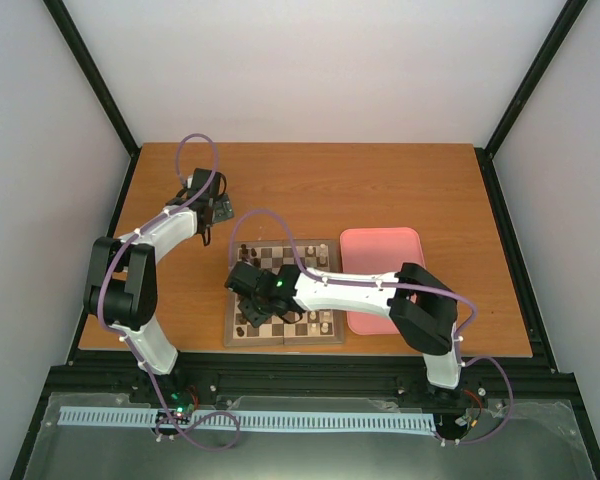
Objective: Set up the chess pieces on the board
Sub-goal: Move the chess piece to the chessboard.
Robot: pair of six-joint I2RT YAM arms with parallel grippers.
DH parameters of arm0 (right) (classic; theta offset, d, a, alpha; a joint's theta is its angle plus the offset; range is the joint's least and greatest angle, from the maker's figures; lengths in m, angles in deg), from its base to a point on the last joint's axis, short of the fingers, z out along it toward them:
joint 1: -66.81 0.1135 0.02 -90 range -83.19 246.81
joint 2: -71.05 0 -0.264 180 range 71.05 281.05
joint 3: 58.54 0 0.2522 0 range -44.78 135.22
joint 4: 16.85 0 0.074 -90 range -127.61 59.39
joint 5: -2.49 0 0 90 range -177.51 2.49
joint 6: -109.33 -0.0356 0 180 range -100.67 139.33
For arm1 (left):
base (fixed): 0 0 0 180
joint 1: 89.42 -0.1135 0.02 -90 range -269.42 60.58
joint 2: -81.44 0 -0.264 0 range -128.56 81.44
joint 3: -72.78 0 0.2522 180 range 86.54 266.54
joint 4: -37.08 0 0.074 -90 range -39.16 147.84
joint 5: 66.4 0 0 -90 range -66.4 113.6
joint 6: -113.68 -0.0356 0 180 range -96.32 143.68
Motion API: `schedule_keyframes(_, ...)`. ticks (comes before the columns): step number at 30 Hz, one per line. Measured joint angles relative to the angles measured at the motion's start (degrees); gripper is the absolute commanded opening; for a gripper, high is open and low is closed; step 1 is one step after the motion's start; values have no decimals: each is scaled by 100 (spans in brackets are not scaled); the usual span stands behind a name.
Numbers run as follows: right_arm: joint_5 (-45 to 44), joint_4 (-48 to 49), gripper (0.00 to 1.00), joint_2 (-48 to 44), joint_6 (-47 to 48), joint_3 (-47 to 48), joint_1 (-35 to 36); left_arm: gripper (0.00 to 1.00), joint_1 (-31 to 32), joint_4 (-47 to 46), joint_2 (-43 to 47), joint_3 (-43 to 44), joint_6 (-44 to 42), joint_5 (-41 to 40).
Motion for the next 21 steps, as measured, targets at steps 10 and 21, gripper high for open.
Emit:
schedule_keyframes(10,57,-68,30,0,-46,-83,15,100,0,0,0,0,0,2)
schedule_keyframes(21,94,-136,30,24,-44,-59,103,100,0,0,0,0,0,2)
